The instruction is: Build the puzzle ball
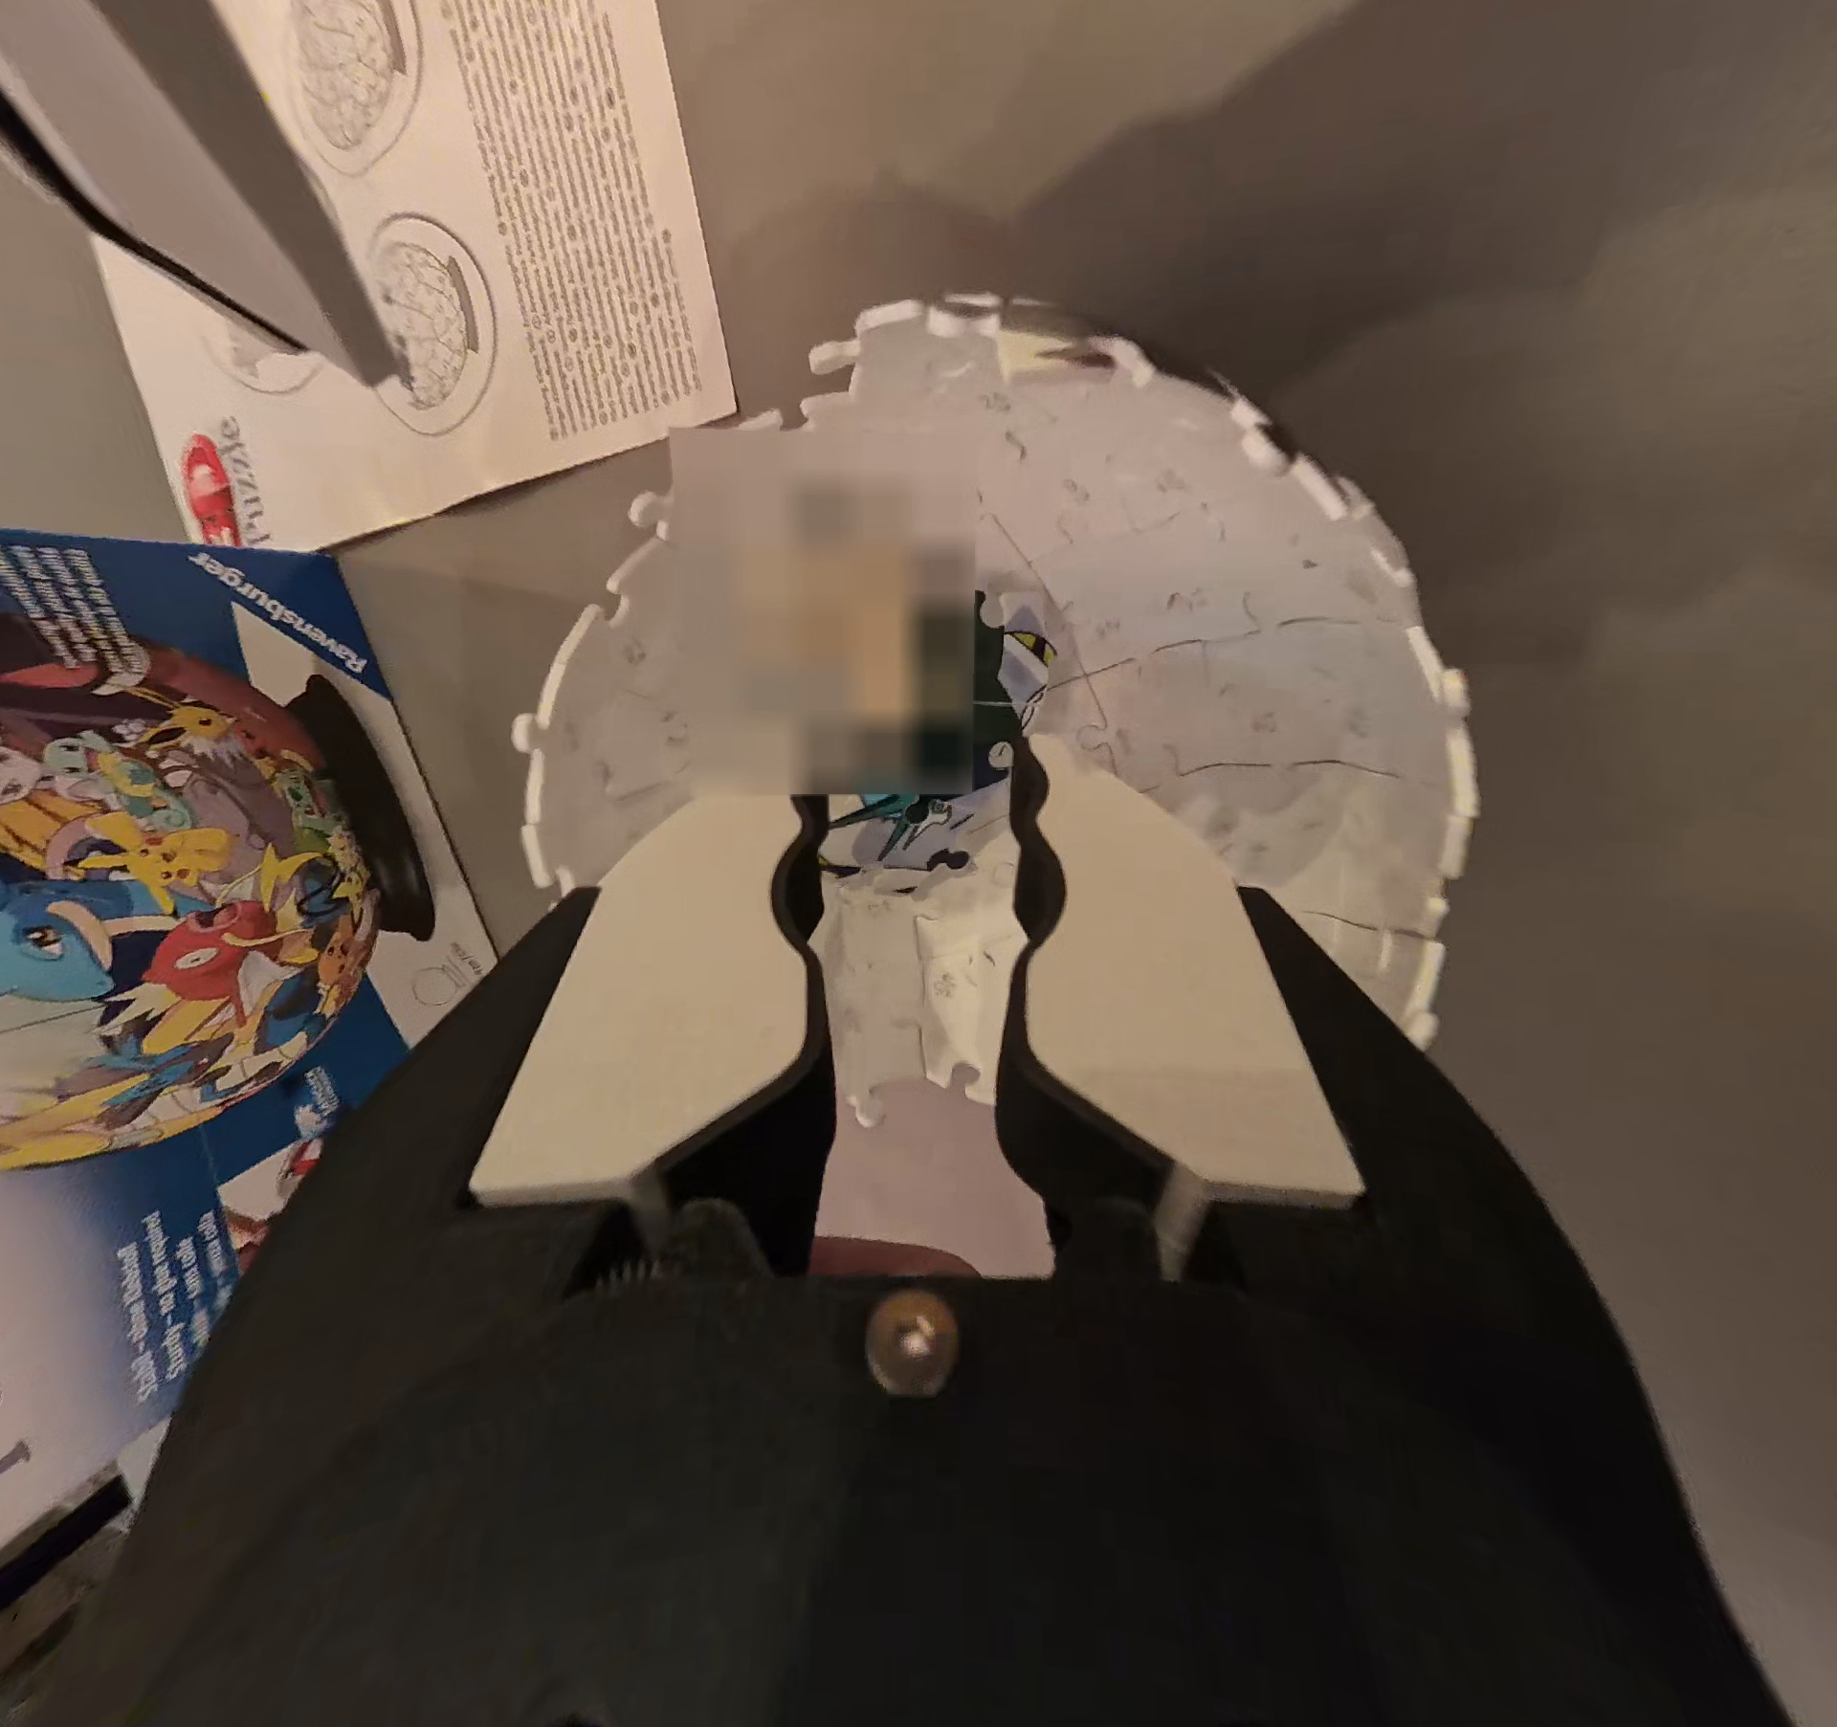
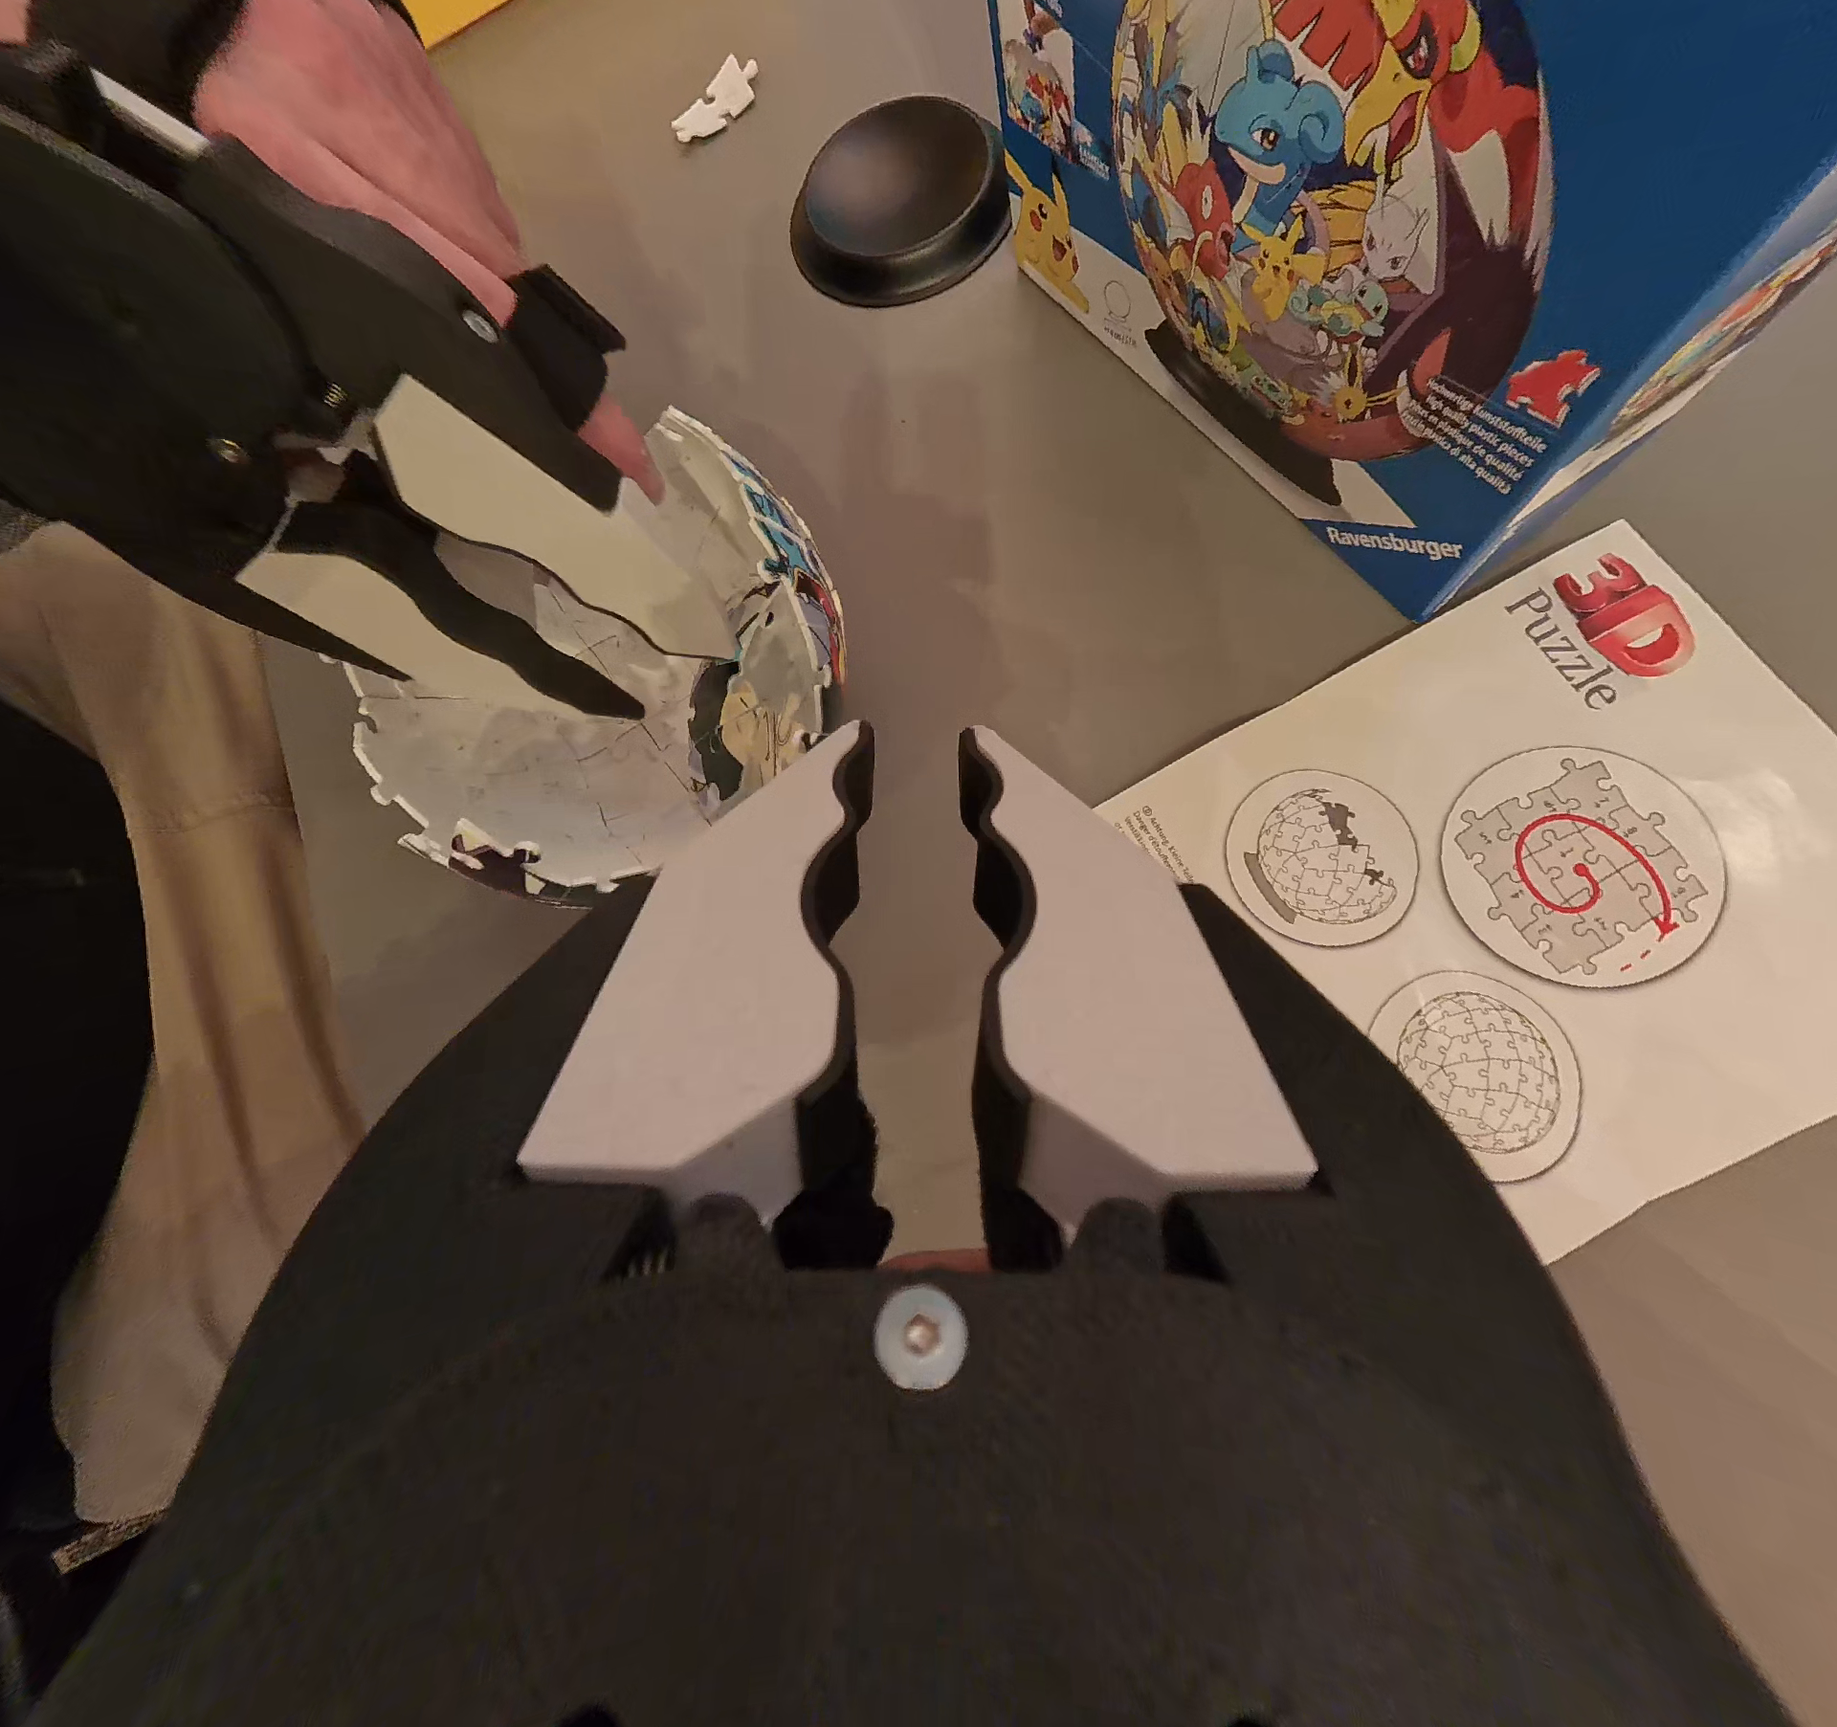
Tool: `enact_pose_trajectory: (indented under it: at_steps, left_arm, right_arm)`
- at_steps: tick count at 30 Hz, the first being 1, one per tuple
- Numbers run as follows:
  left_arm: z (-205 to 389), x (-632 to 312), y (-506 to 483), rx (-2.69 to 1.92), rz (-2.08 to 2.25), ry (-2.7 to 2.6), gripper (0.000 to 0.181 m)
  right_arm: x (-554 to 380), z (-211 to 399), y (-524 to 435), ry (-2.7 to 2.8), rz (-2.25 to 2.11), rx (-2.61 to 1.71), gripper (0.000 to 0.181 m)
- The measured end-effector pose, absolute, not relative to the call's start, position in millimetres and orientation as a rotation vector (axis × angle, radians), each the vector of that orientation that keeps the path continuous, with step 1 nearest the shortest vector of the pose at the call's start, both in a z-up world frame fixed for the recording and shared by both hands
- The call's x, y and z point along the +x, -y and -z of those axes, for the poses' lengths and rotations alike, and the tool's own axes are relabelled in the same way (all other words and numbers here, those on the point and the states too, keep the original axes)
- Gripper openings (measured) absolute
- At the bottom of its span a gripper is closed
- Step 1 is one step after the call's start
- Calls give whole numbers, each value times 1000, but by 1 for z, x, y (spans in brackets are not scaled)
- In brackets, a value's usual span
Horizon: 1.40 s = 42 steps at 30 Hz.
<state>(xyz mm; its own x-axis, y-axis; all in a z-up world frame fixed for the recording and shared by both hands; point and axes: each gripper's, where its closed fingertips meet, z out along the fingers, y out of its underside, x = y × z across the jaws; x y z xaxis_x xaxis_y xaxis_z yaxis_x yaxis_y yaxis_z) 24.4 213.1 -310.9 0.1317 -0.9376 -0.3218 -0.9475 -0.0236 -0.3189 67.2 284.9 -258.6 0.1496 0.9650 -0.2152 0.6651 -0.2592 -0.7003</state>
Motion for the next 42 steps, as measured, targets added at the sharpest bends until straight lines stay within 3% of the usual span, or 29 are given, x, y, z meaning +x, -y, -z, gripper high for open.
enact_pose_trajectory:
  at_steps: [12,42]
  left_arm:
    - [329,20,-214,-2066,-46,-1867,34]
    - [314,19,-210,-1954,-92,-1760,6]
  right_arm:
    - [69,256,-287,1540,-917,-1976,16]
    - [71,249,-288,1526,-916,-1964,16]
